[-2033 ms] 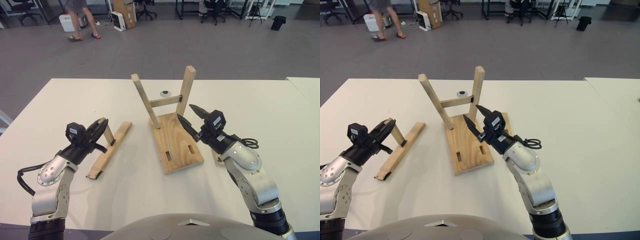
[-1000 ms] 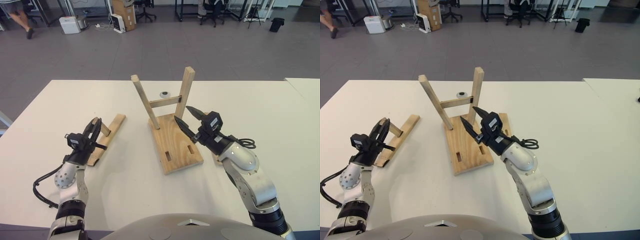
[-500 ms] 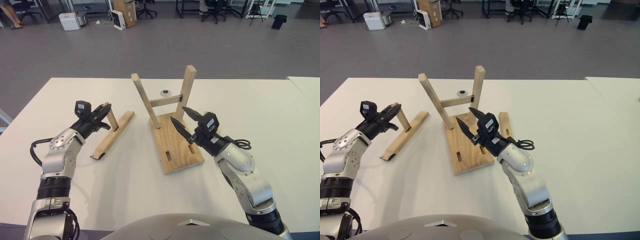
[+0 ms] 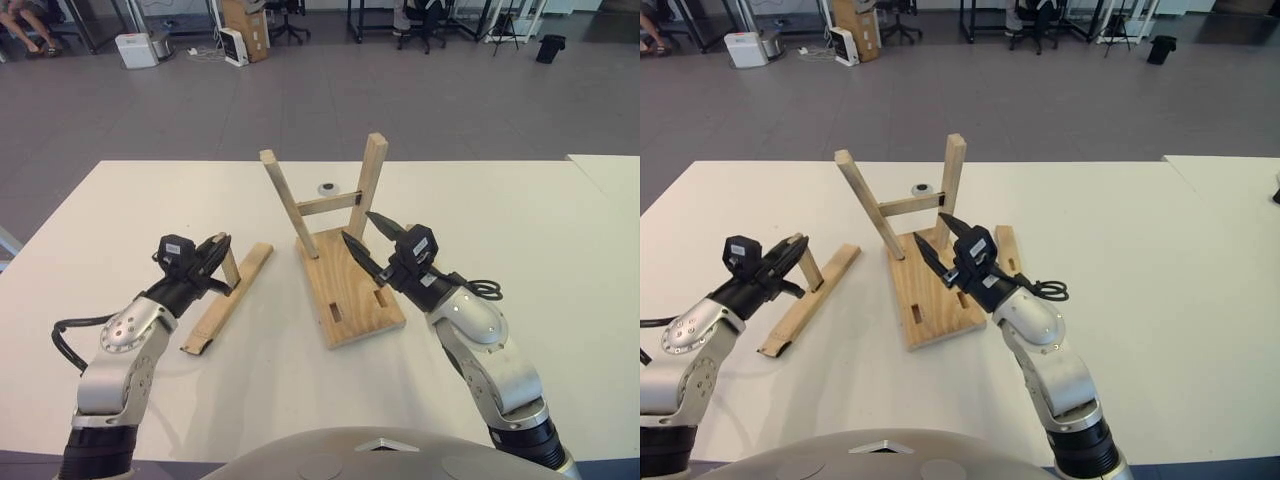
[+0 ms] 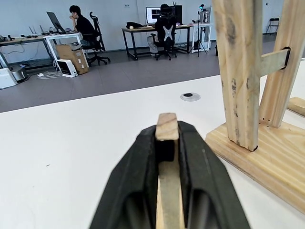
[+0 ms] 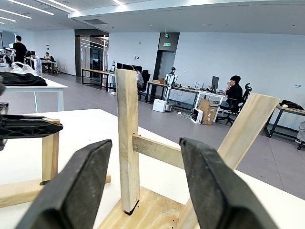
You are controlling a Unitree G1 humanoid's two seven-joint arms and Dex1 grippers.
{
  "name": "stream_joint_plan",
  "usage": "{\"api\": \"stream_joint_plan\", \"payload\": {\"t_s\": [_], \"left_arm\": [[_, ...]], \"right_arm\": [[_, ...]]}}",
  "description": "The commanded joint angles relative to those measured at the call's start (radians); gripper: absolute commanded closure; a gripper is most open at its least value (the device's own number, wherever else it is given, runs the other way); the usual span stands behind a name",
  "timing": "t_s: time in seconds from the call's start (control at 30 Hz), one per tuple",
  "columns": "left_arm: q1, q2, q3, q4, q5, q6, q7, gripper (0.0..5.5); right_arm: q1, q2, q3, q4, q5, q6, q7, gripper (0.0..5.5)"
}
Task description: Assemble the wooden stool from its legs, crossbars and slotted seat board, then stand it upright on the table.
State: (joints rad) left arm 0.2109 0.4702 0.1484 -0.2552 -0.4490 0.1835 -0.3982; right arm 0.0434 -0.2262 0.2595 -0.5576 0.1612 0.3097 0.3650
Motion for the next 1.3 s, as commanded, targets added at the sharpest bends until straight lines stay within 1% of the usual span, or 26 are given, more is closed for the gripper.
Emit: {"api": "stream_joint_plan", "payload": {"t_s": [0.03,0.17,0.27,0.37,0.47,0.67,0.8,0.83,0.93,0.97,1.0,1.1,1.13,1.23,1.3], "left_arm": [[0.098,-0.034,-0.012,0.100,0.044,-0.008,-0.024,5.10],[0.071,-0.038,-0.016,0.133,0.053,-0.033,-0.040,5.10],[0.035,-0.034,-0.037,0.083,0.078,-0.009,-0.009,5.10],[0.030,-0.037,-0.023,0.039,0.067,0.021,0.018,5.10],[0.021,-0.033,-0.010,0.068,0.080,0.016,0.028,5.10],[0.011,-0.071,-0.007,0.152,0.105,-0.036,0.014,4.03],[0.007,-0.077,0.000,0.190,0.121,-0.063,-0.004,3.38],[0.008,-0.075,0.000,0.191,0.124,-0.064,-0.009,3.14],[0.029,-0.039,0.005,0.172,0.138,-0.020,-0.018,2.70],[0.043,-0.023,0.008,0.160,0.141,-0.007,-0.027,2.46],[0.058,-0.009,0.011,0.146,0.140,0.007,-0.043,2.39],[0.100,0.021,0.020,0.120,0.115,0.067,-0.092,1.90],[0.114,0.027,0.019,0.112,0.110,0.080,-0.111,1.81],[0.156,0.067,0.001,0.069,0.120,0.063,-0.192,1.81],[0.168,0.082,-0.006,0.032,0.125,0.073,-0.216,1.81]], "right_arm": [[-0.012,-0.003,-0.006,0.012,0.001,0.004,0.003,2.85],[-0.014,0.003,-0.003,0.013,-0.001,0.004,-0.001,2.85],[-0.010,0.009,0.000,0.014,-0.003,0.001,-0.005,2.85],[-0.006,0.013,0.002,0.013,-0.004,0.000,-0.008,2.85],[-0.005,0.014,0.001,0.014,-0.004,-0.002,-0.008,2.85],[-0.005,0.013,-0.004,0.017,-0.004,-0.008,-0.008,2.85],[-0.006,0.016,-0.001,0.021,-0.006,-0.009,-0.009,2.85],[-0.006,0.017,0.001,0.021,-0.007,-0.009,-0.011,2.85],[0.002,0.021,0.007,0.018,-0.014,-0.010,-0.018,2.85],[0.007,0.023,0.009,0.017,-0.016,-0.011,-0.021,2.85],[0.014,0.025,0.013,0.015,-0.020,-0.012,-0.025,2.85],[0.026,0.031,0.023,0.012,-0.030,-0.025,-0.041,2.85],[0.027,0.034,0.022,0.012,-0.031,-0.028,-0.047,2.85],[0.033,0.039,0.028,0.013,-0.036,-0.026,-0.054,2.85],[0.035,0.043,0.030,0.014,-0.041,-0.025,-0.056,2.85]]}}
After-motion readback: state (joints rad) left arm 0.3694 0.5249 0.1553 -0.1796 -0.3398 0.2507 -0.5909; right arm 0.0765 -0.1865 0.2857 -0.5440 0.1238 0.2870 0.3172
